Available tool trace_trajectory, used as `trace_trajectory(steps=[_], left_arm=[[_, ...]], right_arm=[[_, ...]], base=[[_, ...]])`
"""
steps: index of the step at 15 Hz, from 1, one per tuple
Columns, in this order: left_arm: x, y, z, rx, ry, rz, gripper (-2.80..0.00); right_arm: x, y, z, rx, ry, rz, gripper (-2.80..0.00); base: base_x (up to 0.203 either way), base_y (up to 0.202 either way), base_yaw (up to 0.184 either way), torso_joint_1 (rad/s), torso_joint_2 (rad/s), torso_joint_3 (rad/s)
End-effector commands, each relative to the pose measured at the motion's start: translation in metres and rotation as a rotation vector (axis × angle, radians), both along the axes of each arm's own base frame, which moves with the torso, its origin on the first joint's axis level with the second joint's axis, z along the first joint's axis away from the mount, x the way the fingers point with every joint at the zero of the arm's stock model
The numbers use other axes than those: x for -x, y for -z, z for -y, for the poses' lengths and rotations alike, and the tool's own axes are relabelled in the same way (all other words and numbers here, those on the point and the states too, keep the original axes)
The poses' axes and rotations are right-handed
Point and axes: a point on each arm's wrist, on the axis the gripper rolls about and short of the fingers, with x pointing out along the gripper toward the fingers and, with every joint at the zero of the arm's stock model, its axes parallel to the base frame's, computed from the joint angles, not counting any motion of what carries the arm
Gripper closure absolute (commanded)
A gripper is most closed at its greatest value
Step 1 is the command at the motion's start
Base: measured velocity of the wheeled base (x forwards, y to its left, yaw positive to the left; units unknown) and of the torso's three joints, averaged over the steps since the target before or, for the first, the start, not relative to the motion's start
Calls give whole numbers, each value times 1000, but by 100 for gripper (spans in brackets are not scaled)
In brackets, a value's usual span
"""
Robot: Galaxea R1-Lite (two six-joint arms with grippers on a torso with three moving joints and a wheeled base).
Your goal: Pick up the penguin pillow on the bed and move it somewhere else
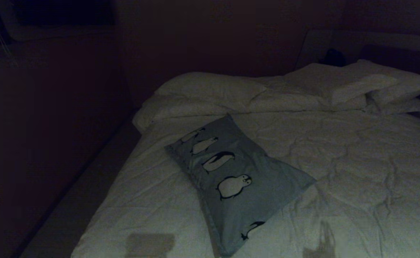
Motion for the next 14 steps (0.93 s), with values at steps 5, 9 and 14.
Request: trace_trajectory(steps=[5, 9, 14], left_arm=[[0, 0, 0, 0, -1, 1, 0], [0, 0, 0, 0, -1, 0, 0], [0, 0, 0, 0, -1, 1, 0]], right_arm=[[40, 52, -2, 19, -101, -83, 0], [51, 74, -3, 31, -141, -99, 0], [53, 93, -3, 44, -142, -90, 0]], base=[[0, 0, 0, 8, 1, 1], [0, 0, 0, 0, 0, 0], [0, 0, 0, 0, 0, 0]])
